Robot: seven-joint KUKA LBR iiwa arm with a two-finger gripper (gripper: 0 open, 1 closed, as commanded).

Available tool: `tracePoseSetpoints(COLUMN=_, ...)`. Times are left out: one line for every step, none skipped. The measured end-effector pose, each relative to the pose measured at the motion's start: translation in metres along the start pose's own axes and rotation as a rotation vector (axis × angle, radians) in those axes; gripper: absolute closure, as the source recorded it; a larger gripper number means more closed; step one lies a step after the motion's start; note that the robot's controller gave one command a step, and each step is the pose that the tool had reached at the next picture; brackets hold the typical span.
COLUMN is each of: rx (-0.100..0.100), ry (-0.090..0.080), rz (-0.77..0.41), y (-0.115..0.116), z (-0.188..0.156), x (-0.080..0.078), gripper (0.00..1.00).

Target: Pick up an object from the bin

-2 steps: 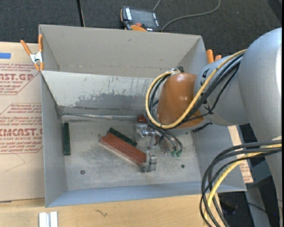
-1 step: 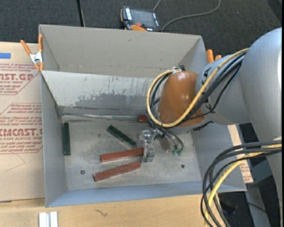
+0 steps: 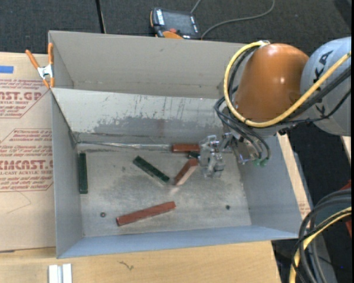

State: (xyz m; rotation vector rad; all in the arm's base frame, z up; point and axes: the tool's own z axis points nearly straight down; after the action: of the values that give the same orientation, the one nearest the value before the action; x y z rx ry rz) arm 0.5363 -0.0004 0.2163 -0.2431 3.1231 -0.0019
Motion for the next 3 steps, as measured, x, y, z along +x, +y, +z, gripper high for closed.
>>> tracePoseSetpoints(rx=-0.002, ry=0.009, rz=-0.001, y=0.001, z=0.005, x=0.001, gripper=0.00)
tracePoseSetpoints(rx=-0.006, ry=0.010, rz=0.036, y=0.067, z=0.082, x=-0.045, gripper=0.00)
tracePoseSetpoints(rx=-0.004, ry=0.005, rz=-0.197, y=0.104, z=0.146, x=-0.061, gripper=0.00)
